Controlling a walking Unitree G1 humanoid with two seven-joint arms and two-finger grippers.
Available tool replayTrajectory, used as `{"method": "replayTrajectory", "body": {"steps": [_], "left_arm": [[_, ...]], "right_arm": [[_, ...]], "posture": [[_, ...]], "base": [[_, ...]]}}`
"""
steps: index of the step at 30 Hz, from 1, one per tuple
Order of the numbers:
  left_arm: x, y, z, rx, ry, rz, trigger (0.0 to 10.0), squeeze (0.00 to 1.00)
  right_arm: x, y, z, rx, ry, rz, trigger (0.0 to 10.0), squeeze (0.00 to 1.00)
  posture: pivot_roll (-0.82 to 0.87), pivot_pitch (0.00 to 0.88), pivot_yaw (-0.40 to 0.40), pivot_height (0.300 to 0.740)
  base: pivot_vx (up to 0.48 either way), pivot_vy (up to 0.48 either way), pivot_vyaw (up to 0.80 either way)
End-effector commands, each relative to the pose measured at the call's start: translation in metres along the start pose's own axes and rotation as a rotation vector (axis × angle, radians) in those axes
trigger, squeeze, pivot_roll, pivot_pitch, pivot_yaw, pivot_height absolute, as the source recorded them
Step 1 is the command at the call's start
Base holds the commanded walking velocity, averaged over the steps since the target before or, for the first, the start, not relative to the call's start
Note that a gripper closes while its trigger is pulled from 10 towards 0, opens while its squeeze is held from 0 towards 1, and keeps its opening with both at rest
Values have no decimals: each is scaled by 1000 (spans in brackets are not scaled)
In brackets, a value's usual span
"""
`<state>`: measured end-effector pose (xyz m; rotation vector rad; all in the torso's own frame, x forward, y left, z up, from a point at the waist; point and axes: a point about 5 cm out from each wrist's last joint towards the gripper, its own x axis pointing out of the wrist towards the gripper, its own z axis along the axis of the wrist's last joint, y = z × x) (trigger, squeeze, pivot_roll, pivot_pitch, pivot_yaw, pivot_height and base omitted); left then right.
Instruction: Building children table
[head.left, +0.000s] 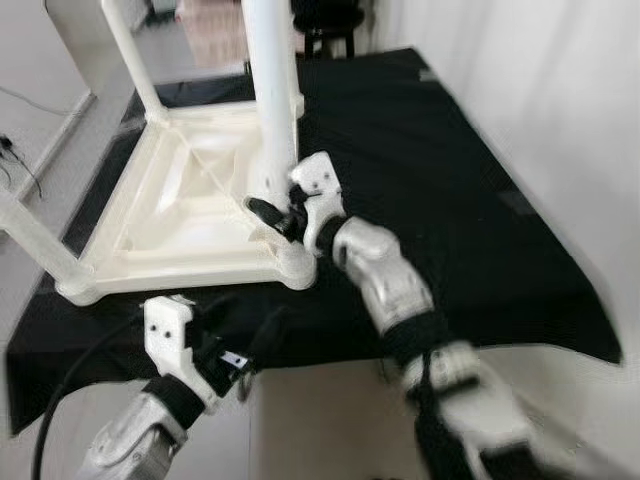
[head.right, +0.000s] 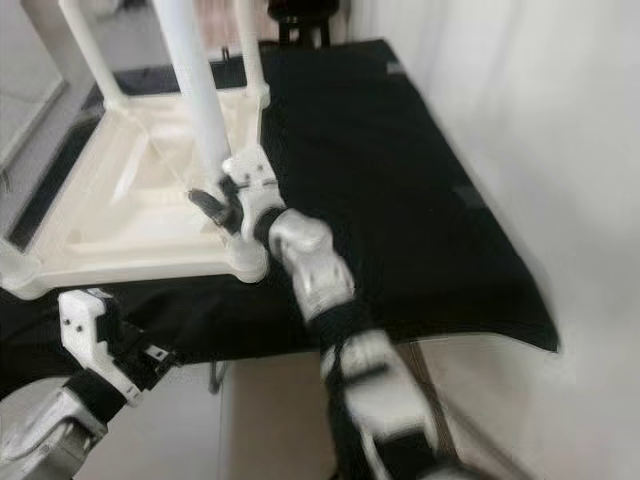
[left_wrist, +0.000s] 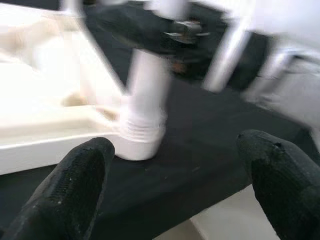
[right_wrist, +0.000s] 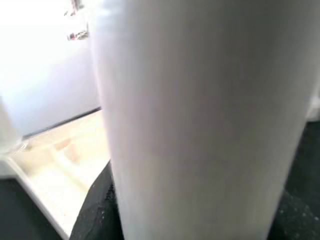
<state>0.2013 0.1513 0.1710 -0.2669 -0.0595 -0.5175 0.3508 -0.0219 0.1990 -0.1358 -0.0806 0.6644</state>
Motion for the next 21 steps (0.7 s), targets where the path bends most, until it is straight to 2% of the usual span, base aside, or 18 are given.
{"method": "replayTrajectory", "body": {"steps": [1, 2, 4, 6, 7, 8, 9, 10, 11, 12, 14, 16, 17, 18, 19, 20, 21], "left_arm": [[-1, 4, -1, 11, 23, 2, 10000, 0], [-1, 4, -1, 11, 23, 2, 10000, 0], [1, 7, -1, 18, 26, 6, 10000, 0], [1, 8, -1, 18, 26, 8, 10000, 0], [2, 7, -2, 14, 24, 4, 10000, 0], [2, 7, -2, 13, 23, 2, 10000, 0], [2, 7, -2, 14, 22, 3, 10000, 0], [2, 7, -2, 14, 22, 3, 10000, 0], [2, 7, -2, 16, 21, 5, 10000, 0], [2, 7, -2, 16, 21, 5, 10000, 0], [4, 8, 0, 16, 14, 16, 10000, 0], [4, 8, 0, 16, 14, 16, 10000, 0], [3, 9, -1, 15, 12, 22, 10000, 0], [3, 9, -1, 15, 12, 22, 10000, 0], [4, 9, -1, 14, 13, 21, 10000, 0], [4, 9, -1, 14, 13, 21, 10000, 0], [3, 8, -1, 16, 15, 19, 10000, 0]], "right_arm": [[-13, 35, -59, 137, 224, 42, 0, 0], [-13, 35, -59, 137, 224, 42, 0, 0], [-5, 48, -56, 151, 200, 70, 0, 0], [-1, 50, -53, 147, 185, 81, 0, 0], [6, 47, -45, 124, 161, 80, 10000, 0], [11, 43, -37, 111, 130, 78, 10000, 0], [13, 42, -30, 97, 107, 87, 10000, 239], [13, 42, -30, 97, 107, 87, 10000, 239], [14, 43, -25, 99, 91, 114, 10000, 1000], [14, 43, -25, 99, 91, 114, 10000, 1000], [17, 44, -11, 127, 14, 240, 10000, 1000], [17, 44, -11, 127, 14, 240, 10000, 1000], [17, 42, -4, 148, -31, 312, 10000, 1000], [17, 42, -4, 148, -31, 312, 10000, 1000], [17, 36, 4, 144, -76, 404, 10000, 859], [17, 36, 4, 144, -76, 404, 10000, 859], [16, 26, 9, 115, -98, 497, 10000, 0]], "posture": [[28, 193, 47, 740], [28, 193, 47, 740], [16, 184, 51, 740], [16, 184, 51, 740], [13, 186, 47, 740], [17, 179, 43, 740], [19, 176, 44, 740], [19, 176, 44, 740], [20, 173, 43, 740], [20, 173, 43, 740], [20, 183, 44, 740], [20, 183, 44, 740], [18, 176, 43, 740], [18, 176, 43, 740], [23, 174, 44, 740], [23, 174, 44, 740], [27, 172, 41, 740]], "base": [[0, 0, 0], [0, 0, 0], [0, 0, 0], [0, 0, 0], [0, 0, 0], [0, 0, 0], [0, 0, 0], [0, 0, 0], [0, 0, 0], [0, 0, 0], [0, 0, 0], [0, 0, 0], [0, 0, 0], [0, 0, 0], [0, 0, 0], [0, 0, 0], [0, 0, 0]]}}
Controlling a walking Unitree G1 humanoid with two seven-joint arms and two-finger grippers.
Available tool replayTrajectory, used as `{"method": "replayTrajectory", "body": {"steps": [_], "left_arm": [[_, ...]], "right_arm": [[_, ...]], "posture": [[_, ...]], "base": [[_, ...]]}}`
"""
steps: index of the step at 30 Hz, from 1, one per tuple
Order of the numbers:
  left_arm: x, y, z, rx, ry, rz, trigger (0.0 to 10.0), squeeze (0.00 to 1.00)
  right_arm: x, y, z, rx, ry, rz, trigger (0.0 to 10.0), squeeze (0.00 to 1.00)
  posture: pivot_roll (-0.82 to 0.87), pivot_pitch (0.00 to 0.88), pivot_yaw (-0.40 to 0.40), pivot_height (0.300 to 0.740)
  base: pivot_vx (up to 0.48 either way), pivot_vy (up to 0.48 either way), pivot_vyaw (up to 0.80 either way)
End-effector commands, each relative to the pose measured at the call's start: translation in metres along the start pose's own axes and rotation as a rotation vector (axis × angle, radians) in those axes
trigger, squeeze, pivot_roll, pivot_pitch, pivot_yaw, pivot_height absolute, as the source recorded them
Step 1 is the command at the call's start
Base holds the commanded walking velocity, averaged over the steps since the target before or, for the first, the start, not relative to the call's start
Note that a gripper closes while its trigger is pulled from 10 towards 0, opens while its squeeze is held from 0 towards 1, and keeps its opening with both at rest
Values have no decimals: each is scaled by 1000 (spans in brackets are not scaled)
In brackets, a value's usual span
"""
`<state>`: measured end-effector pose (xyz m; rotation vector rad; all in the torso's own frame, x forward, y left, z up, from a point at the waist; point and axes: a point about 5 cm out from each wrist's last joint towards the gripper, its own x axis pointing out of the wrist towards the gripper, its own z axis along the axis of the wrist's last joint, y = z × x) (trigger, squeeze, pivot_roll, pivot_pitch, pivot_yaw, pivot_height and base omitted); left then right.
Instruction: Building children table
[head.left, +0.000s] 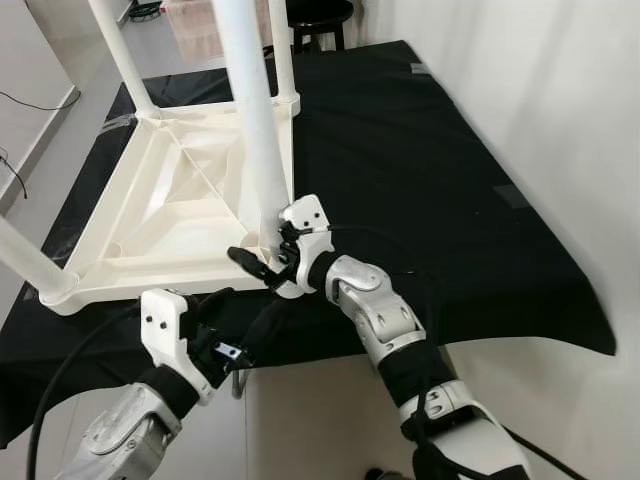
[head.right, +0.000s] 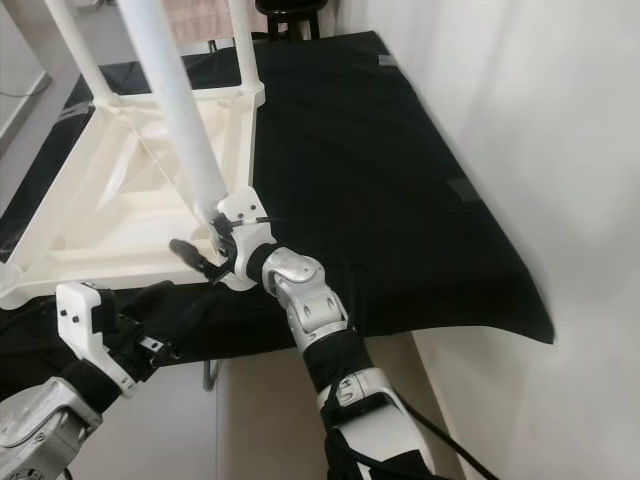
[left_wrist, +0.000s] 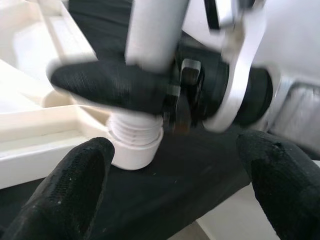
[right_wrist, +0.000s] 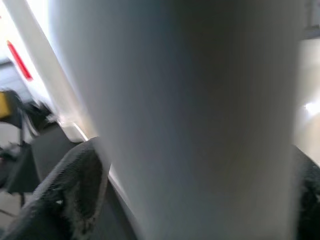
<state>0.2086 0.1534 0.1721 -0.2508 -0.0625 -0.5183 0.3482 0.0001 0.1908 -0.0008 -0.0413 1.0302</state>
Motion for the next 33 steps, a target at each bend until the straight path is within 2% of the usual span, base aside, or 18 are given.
{"method": "replayTrajectory", "body": {"steps": [1, 2, 4, 9, 10, 11, 12, 18, 21, 22, 23, 24, 25, 26, 28, 29, 30, 33], "left_arm": [[-2, 3, -3, 0, 14, 20, 10000, 0], [-2, 3, -3, 0, 14, 20, 10000, 0], [-2, 2, -3, 6, 13, 24, 10000, 0], [-2, 1, -3, 12, 10, 30, 10000, 0], [-3, 1, -4, 17, 9, 37, 10000, 0], [-3, 1, -4, 17, 9, 37, 10000, 0], [-4, 2, -3, 18, -1, 55, 10000, 0], [-4, 3, -3, 18, -5, 62, 10000, 0], [-5, 3, -3, 22, -6, 66, 10000, 0], [-6, 4, -3, 34, -6, 73, 10000, 0], [-7, 4, -2, 46, -10, 85, 10000, 0], [-7, 4, -2, 46, -10, 85, 10000, 0], [-8, 5, -2, 54, -14, 93, 10000, 0], [-8, 5, -1, 57, -18, 98, 10000, 0], [-8, 5, -1, 57, -18, 98, 10000, 0], [-7, 6, -1, 59, -20, 97, 10000, 0], [-5, 7, -1, 64, -18, 97, 10000, 0], [-4, 9, -1, 67, -16, 97, 10000, 0]], "right_arm": [[7, 6, 14, -34, -48, 140, 10000, 0], [7, 6, 14, -34, -48, 140, 10000, 0], [1, -9, 18, -82, -23, 263, 10000, 0], [-1, -14, 18, -96, 5, 291, 10000, 0], [-1, -16, 19, -88, 8, 299, 2471, 0], [-1, -16, 19, -88, 8, 299, 2471, 0], [-2, -20, 19, -82, 26, 293, 0, 0], [-13, -32, 14, -113, 55, 248, 0, 0], [-23, -44, 9, -143, 89, 158, 0, 0], [-29, -49, 1, -135, 131, 81, 0, 0], [-36, -57, -13, -138, 221, -158, 0, 0], [-36, -57, -13, -138, 221, -158, 0, 0], [-43, -62, -22, -152, 283, -330, 0, 0], [-44, -36, -35, -98, 288, -346, 0, 0], [-44, -36, -35, -98, 288, -346, 0, 0], [-44, -15, -38, -52, 250, -398, 0, 0], [-42, -2, -40, -19, 216, -391, 0, 0], [-38, 3, -41, -16, 195, -383, 0, 0]], "posture": [[27, 172, 41, 740], [27, 172, 41, 740], [33, 171, 39, 740], [42, 171, 33, 740], [44, 171, 29, 740], [44, 171, 29, 740], [41, 175, 32, 740], [28, 185, 35, 740], [27, 185, 34, 740], [34, 184, 29, 740], [26, 189, 27, 740], [26, 189, 27, 740], [20, 191, 27, 740], [0, 193, 34, 740], [0, 193, 34, 740], [8, 191, 45, 740], [11, 168, 51, 740], [19, 165, 50, 740]], "base": [[0, 0, 0], [0, 0, 0], [0, 0, 0], [0, 0, 0], [0, 0, 0], [0, 0, 0], [0, 0, 0], [0, 0, 0], [0, 0, 0], [0, 0, 0], [0, 0, 0], [0, 0, 0], [0, 0, 0], [0, 0, 0], [0, 0, 0], [0, 0, 0], [0, 0, 0], [0, 0, 0]]}}
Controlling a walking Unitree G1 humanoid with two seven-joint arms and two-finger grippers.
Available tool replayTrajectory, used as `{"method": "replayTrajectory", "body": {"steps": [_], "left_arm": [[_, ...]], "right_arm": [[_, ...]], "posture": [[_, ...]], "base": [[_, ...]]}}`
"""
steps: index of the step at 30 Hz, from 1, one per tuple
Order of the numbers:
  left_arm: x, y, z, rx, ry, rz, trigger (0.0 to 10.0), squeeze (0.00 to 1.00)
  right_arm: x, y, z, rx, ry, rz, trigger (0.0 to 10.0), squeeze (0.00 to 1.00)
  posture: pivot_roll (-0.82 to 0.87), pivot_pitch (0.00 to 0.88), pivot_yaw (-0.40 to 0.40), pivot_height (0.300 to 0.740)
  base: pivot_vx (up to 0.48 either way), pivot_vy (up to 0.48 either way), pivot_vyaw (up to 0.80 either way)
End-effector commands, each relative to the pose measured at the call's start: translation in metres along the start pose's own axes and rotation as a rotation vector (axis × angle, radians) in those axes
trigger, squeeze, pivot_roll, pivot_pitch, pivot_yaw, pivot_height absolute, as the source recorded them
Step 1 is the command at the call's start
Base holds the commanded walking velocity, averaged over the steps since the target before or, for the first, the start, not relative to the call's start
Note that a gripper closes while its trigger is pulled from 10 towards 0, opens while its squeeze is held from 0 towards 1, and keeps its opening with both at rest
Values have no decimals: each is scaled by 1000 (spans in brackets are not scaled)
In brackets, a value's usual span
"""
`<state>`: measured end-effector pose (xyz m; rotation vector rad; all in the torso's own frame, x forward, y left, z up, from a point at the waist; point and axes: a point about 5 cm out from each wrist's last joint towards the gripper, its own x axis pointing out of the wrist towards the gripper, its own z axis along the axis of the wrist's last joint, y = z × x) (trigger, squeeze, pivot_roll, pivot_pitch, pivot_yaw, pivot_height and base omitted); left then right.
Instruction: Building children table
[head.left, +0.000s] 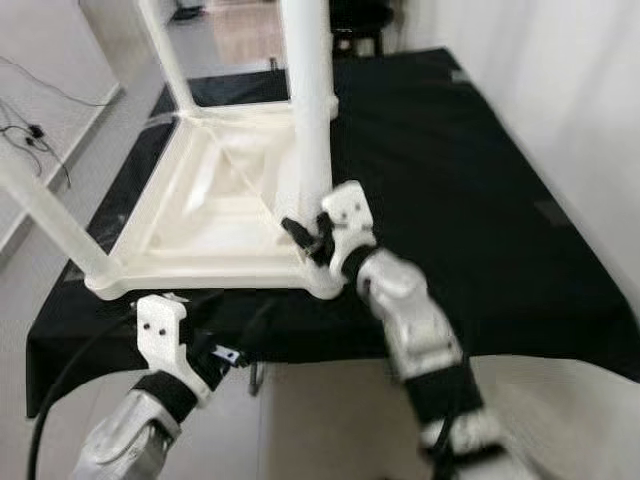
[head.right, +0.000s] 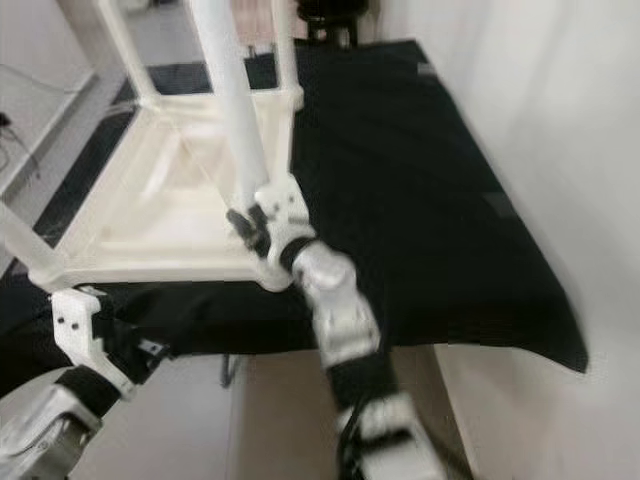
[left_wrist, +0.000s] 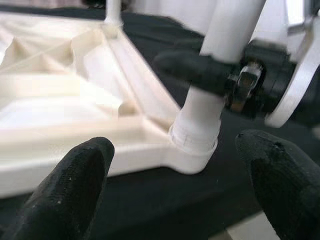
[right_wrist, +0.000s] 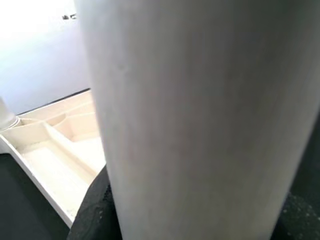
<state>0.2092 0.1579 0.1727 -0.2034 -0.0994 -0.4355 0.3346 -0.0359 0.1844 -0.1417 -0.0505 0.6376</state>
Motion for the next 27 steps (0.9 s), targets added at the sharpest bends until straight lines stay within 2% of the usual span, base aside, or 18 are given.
{"method": "replayTrajectory", "body": {"steps": [1, 2, 3, 4, 7, 8, 11, 12, 13, 14, 16, 17, 18, 20, 23, 25, 26, 27], "left_arm": [[-2, 5, -3, 9, 17, 20, 10000, 0], [0, 7, -5, 11, 18, 16, 10000, 0], [0, 8, -5, 11, 18, 15, 10000, 0], [1, 8, -5, 11, 13, 20, 10000, 0], [1, 8, -4, 10, 10, 24, 10000, 0], [1, 8, -4, 10, 9, 27, 10000, 0], [-1, 8, -5, 12, 7, 33, 10000, 0], [-1, 8, -5, 12, 7, 33, 10000, 0], [-1, 8, -6, 10, 8, 30, 10000, 0], [-1, 7, -7, 7, 10, 24, 10000, 0], [-1, 6, -8, 6, 11, 22, 10000, 0], [-1, 5, -9, 7, 12, 20, 10000, 0], [-1, 5, -9, 7, 12, 20, 10000, 0], [0, 3, -11, 7, 12, 20, 10000, 0], [0, 1, -14, 20, 14, 32, 10000, 0], [0, 1, -14, 20, 14, 32, 10000, 0], [-3, -1, -16, 14, 18, 37, 10000, 0], [-3, -1, -16, 14, 18, 37, 10000, 0]], "right_arm": [[-2, 14, -34, 88, 151, 17, 0, 0], [13, 18, -27, 62, 121, 70, 10000, 0], [18, 19, -22, 62, 104, 91, 10000, 0], [22, 19, -17, 74, 88, 124, 10000, 651], [23, 19, -14, 83, 79, 143, 10000, 651], [26, 19, -7, 116, 40, 203, 10000, 1000], [27, 19, 23, 126, -97, 355, 10000, 1000], [27, 19, 23, 126, -97, 355, 10000, 1000], [27, 16, 30, 111, -133, 431, 10000, 1000], [24, 13, 35, 81, -164, 551, 10000, 361], [22, 13, 35, 67, -167, 593, 10000, 361], [21, 10, 35, 54, -156, 664, 10000, 0], [21, 10, 35, 54, -156, 664, 10000, 0], [22, 4, 30, 47, -120, 766, 10000, 0], [29, -5, 26, 47, -74, 751, 10000, 0], [29, -5, 26, 47, -74, 751, 10000, 0], [32, -9, 25, 51, -55, 733, 9020, 0], [32, -9, 25, 51, -55, 733, 9020, 0]], "posture": [[19, 165, 50, 740], [13, 154, 46, 740], [14, 154, 44, 740], [18, 157, 43, 740], [18, 157, 43, 740], [30, 156, 40, 740], [34, 146, 34, 740], [34, 146, 34, 740], [33, 144, 34, 740], [38, 128, 27, 740], [38, 128, 27, 740], [44, 115, 19, 740], [44, 115, 19, 740], [48, 97, 10, 740], [56, 86, -1, 740], [56, 86, -1, 740], [52, 73, -4, 740], [52, 73, -4, 740]], "base": [[0, 0, 0], [0, 0, 0], [0, 0, 0], [0, 0, 0], [0, 0, 0], [0, 0, 0], [0, 0, 0], [0, 0, 0], [0, 0, 0], [0, 0, 0], [0, 0, 0], [0, 0, 0], [0, 0, 0], [0, 0, 0], [0, 0, 0], [0, 0, 0], [0, 0, 0], [0, 0, 0]]}}
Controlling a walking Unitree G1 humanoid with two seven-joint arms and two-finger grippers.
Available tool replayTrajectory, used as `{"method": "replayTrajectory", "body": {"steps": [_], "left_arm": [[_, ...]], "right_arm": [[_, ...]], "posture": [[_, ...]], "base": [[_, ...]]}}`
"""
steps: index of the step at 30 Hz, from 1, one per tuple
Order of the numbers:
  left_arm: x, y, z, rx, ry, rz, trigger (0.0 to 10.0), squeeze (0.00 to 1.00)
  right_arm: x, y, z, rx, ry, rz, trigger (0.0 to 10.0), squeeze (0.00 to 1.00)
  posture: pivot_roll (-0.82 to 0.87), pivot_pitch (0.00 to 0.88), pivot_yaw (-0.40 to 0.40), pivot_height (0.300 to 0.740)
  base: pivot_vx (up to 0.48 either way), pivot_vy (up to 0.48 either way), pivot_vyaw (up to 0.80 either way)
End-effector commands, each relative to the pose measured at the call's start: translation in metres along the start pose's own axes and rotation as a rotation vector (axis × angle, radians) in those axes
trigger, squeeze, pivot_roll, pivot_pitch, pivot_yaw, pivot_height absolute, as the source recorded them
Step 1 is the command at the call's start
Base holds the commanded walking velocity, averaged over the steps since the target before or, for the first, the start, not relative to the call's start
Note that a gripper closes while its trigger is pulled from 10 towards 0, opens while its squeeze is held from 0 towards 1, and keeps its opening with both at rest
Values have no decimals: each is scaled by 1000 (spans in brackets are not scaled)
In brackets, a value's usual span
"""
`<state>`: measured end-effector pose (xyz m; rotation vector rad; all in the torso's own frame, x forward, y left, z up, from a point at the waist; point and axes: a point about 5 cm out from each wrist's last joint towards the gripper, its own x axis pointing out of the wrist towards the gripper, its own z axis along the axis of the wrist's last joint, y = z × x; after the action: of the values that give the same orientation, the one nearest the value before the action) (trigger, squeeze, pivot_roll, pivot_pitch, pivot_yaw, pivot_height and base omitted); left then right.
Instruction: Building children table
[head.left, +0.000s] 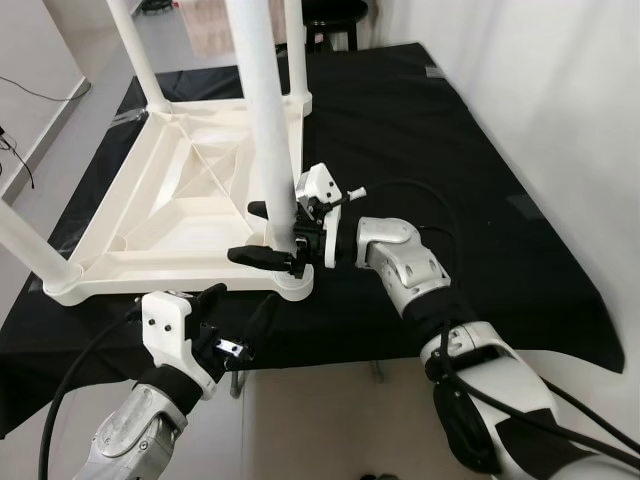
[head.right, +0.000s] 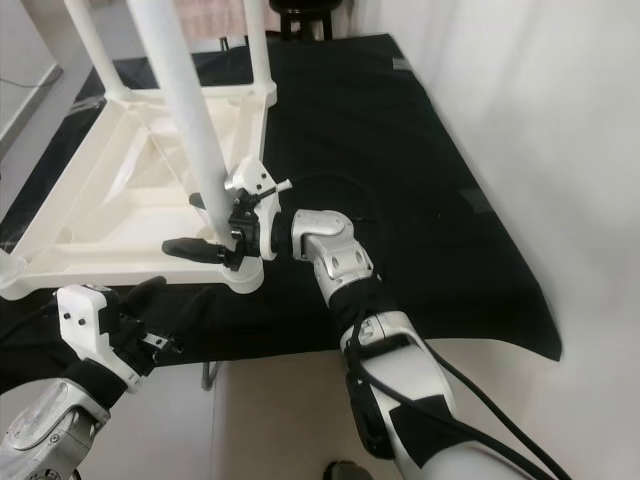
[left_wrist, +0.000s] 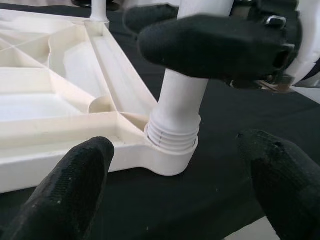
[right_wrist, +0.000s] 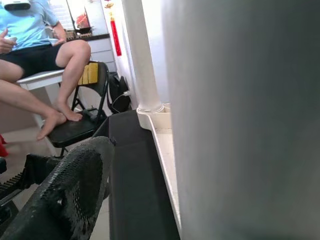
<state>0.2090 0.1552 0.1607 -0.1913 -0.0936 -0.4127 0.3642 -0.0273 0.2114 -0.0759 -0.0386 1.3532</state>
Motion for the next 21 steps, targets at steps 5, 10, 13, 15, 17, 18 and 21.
{"method": "replayTrajectory", "body": {"steps": [5, 10, 13, 15, 17, 18, 21], "left_arm": [[-13, -8, -11, 1, 34, 7, 10000, 0], [-11, -10, -11, -13, 20, -2, 10000, 0], [-11, -11, -10, -25, 11, -4, 10000, 0], [-12, -12, -9, -26, 9, -4, 10000, 0], [-14, -12, -7, -31, 3, -5, 10000, 0], [-14, -12, -6, -33, -2, -6, 10000, 0], [-14, -11, -5, -35, -7, -6, 10000, 0]], "right_arm": [[0, -6, 0, 9, 33, -16, 0, 0], [-14, -8, -10, 1, 63, -9, 0, 0], [-34, -12, -27, -57, 170, -74, 0, 0], [-41, -15, -32, -71, 205, -117, 0, 0], [-48, -15, -40, -64, 227, -198, 0, 0], [-45, -6, -49, -61, 236, -263, 0, 0], [-34, 28, -71, 0, 244, -488, 0, 0]], "posture": [[54, 58, -5, 740], [27, 62, 4, 740], [14, 79, 14, 740], [13, 82, 13, 740], [6, 100, 12, 740], [6, 107, 10, 740], [-3, 117, 10, 740]], "base": [[0, 0, 0], [0, 0, 0], [0, 0, 0], [0, 0, 0], [0, 0, 0], [0, 0, 0], [0, 0, 0]]}}
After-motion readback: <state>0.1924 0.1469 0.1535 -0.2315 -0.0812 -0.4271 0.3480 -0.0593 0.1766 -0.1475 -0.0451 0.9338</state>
